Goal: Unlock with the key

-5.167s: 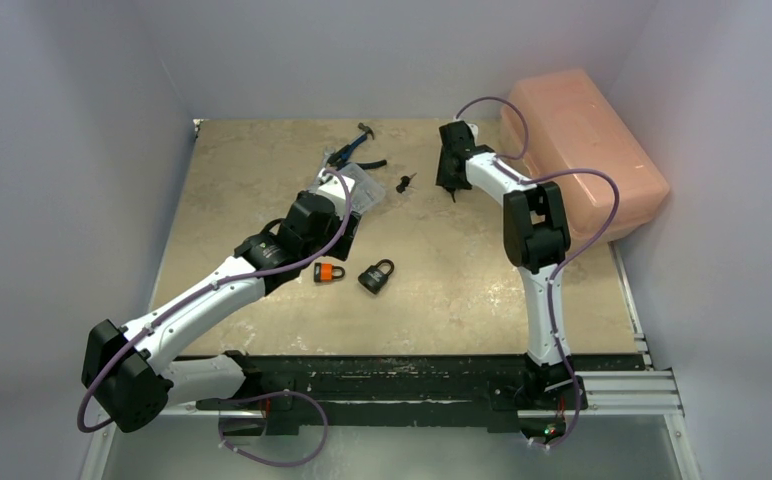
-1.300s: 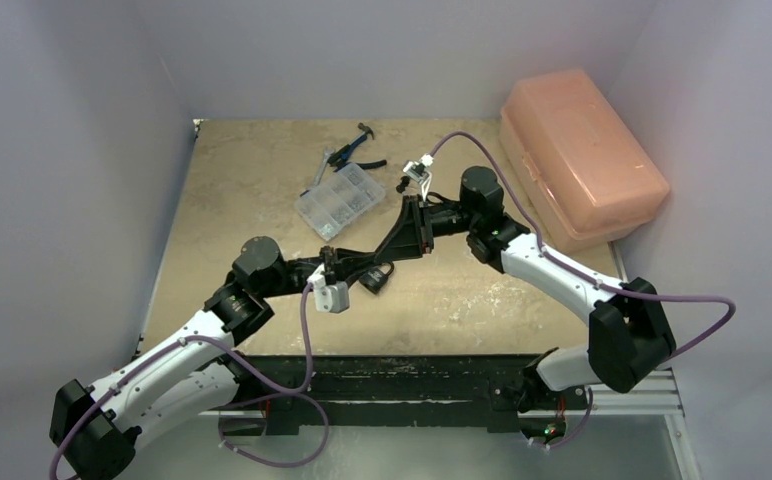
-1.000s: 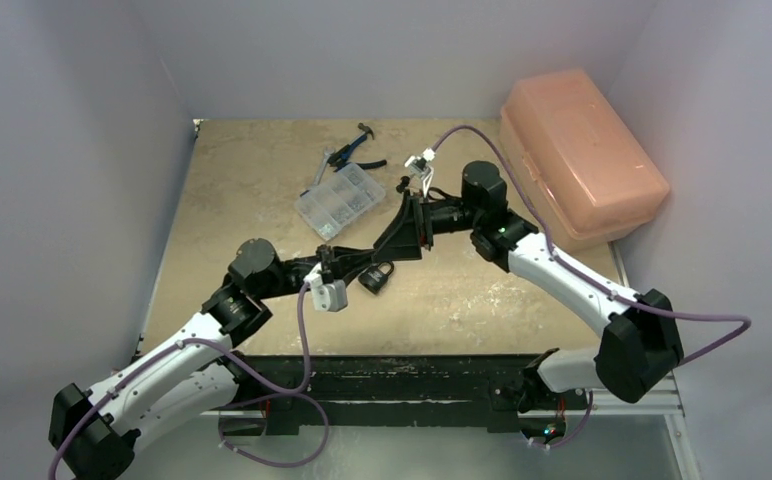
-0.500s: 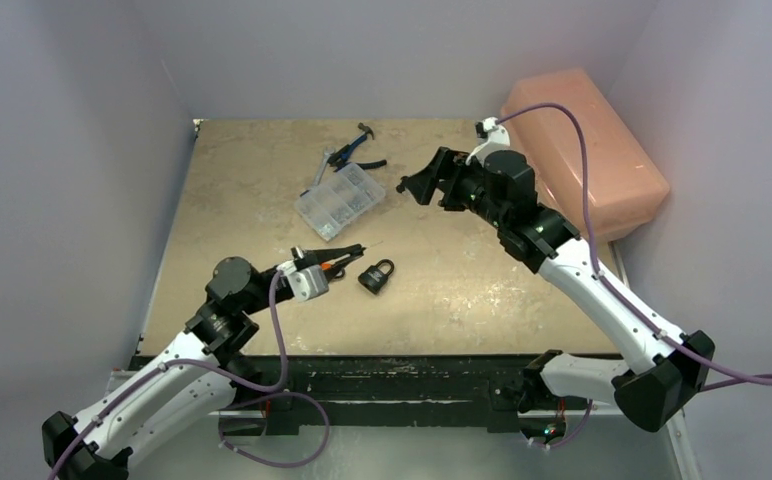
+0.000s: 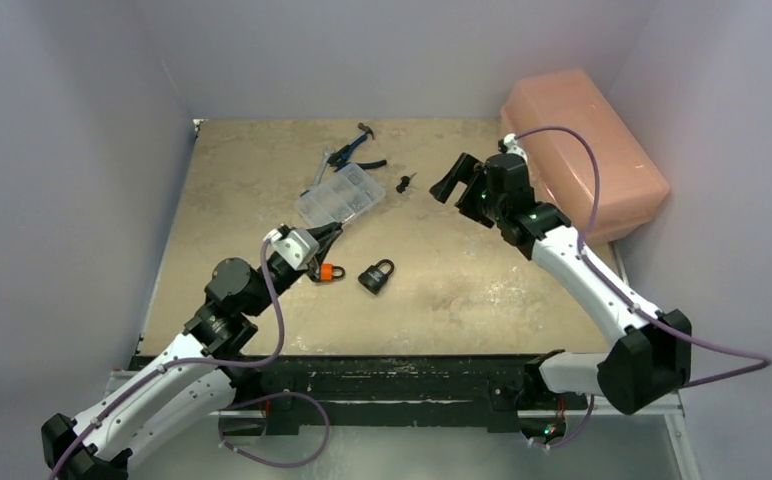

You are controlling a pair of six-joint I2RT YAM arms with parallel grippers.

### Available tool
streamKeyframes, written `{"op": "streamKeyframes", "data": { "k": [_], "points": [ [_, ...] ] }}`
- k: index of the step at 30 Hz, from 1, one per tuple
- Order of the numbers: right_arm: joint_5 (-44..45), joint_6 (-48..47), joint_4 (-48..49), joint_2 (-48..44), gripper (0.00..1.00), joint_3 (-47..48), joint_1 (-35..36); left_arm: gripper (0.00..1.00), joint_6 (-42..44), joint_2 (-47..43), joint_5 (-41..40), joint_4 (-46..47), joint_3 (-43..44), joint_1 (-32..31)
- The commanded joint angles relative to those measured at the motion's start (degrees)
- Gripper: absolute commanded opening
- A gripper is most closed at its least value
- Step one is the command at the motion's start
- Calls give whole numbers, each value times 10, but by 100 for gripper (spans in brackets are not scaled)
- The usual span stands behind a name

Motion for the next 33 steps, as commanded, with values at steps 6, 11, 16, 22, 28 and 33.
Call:
{"op": "streamKeyframes", "data": {
  "k": [6, 11, 16, 22, 28, 33],
  "points": [
    [106, 180, -191, 143, 99, 116, 90, 0, -58, -6, -128, -11, 44, 0],
    [144, 250, -304, 243, 99, 201, 158, 0, -91, 12, -164, -39, 69, 1],
    [123, 280, -296, 286, 99, 217, 196, 0, -128, 38, -184, -95, 109, 1],
    [127, 297, -343, 350, 99, 287, 234, 0, -159, 88, -230, -192, 172, 5],
    [114, 313, -340, 377, 99, 294, 247, 0, -161, 91, -223, -197, 175, 19],
    [109, 326, -356, 397, 99, 308, 250, 0, -156, 89, -223, -197, 174, 19]
  ]
}}
